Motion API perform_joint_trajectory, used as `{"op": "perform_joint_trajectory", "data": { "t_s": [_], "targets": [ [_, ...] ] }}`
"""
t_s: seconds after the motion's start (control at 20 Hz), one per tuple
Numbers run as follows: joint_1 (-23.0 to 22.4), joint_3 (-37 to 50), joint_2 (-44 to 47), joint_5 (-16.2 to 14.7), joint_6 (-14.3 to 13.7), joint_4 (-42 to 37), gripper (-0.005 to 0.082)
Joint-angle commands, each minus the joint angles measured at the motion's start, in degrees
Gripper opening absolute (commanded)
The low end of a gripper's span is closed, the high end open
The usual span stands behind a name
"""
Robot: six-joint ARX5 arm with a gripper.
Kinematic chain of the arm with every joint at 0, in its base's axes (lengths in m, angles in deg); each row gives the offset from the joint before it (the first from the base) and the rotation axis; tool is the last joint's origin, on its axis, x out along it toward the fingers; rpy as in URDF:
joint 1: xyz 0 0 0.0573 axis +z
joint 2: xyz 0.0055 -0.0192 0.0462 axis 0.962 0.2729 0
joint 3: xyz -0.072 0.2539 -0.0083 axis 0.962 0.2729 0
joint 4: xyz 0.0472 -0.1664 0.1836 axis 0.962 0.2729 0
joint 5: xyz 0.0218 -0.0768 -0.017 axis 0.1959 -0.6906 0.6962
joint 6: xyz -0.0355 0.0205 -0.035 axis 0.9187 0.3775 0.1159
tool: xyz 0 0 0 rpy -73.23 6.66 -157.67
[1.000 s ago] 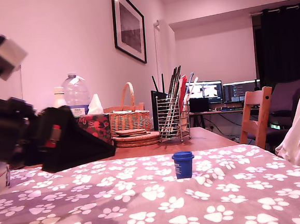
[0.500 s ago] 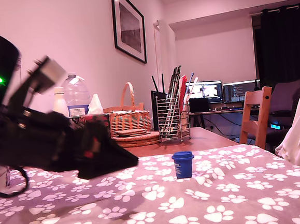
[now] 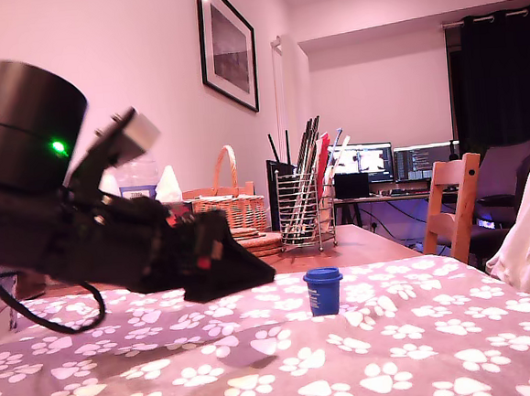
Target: Pick up the coffee capsules on the table and drop them inside the coffee cup
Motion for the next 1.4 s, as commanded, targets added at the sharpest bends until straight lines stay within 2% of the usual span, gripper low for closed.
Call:
{"op": "perform_joint_trajectory", "data": {
  "t_s": [0.0,0.1,0.5,1.35],
  "targets": [
    [-0.92,-0.90,1.95,-0.46,-0.83,-0.24,0.0604],
    [-1.77,-1.95,3.34,-0.46,-1.68,-0.24,0.0603],
    [-4.26,-7.39,8.11,-0.42,-1.66,2.34,0.0604],
    [-4.28,-18.25,13.62,-0.44,-1.64,12.15,0.0603]
  ]
}}
